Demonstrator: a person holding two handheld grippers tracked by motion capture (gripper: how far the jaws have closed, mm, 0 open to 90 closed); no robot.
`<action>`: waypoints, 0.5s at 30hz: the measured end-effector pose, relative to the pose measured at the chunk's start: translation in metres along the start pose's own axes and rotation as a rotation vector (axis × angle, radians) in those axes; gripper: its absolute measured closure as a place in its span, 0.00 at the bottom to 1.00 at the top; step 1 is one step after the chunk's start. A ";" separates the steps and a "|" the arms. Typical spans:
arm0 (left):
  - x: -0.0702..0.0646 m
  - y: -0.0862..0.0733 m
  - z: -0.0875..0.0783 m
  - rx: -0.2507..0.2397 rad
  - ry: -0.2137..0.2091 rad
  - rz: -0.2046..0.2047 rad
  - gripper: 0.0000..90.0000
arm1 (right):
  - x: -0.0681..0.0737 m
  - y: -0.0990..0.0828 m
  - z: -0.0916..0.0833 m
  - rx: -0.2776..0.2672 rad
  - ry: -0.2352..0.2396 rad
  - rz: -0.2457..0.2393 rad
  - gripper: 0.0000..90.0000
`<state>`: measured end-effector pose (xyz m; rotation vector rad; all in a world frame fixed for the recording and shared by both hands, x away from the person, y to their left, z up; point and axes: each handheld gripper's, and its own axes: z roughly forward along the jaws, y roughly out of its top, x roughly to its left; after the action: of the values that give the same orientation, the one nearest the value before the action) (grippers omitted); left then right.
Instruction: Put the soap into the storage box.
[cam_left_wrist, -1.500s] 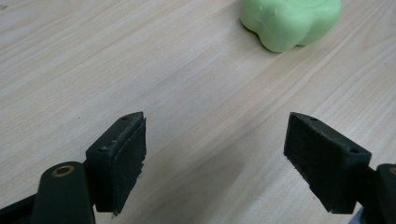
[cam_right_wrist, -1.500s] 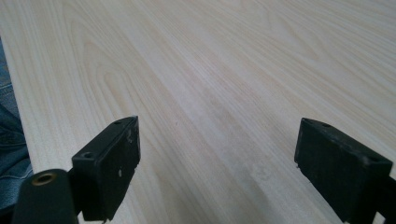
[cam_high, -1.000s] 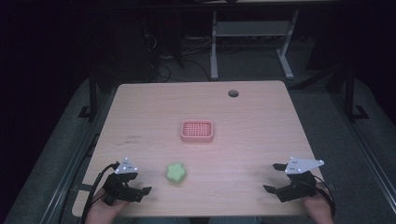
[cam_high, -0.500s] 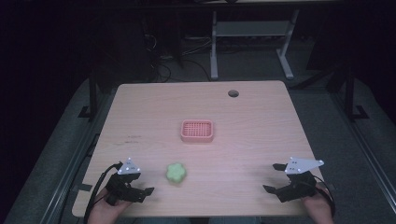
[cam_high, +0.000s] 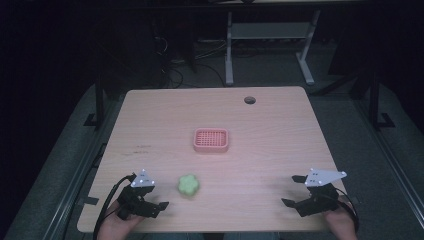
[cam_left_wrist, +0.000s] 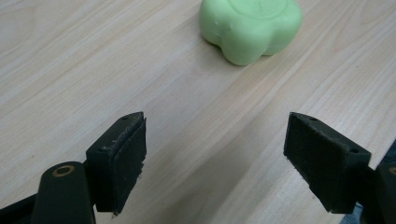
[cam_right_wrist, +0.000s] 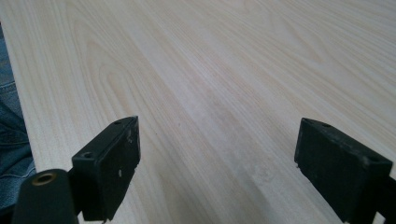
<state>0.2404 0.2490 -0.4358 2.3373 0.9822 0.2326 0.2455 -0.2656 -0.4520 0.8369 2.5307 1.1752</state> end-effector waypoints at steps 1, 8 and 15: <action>-0.001 0.001 0.000 0.002 -0.002 0.000 0.24 | 0.000 0.000 0.000 0.000 0.001 0.002 0.15; -0.003 0.006 0.001 0.021 -0.004 0.023 0.24 | -0.001 -0.001 0.000 -0.006 -0.003 -0.009 0.15; -0.006 0.017 0.001 0.039 0.003 0.035 0.23 | -0.001 -0.002 0.000 -0.001 -0.001 0.012 0.15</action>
<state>0.2462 0.2348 -0.4266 2.3919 0.9553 0.2325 0.2459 -0.2668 -0.4533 0.8539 2.5272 1.1795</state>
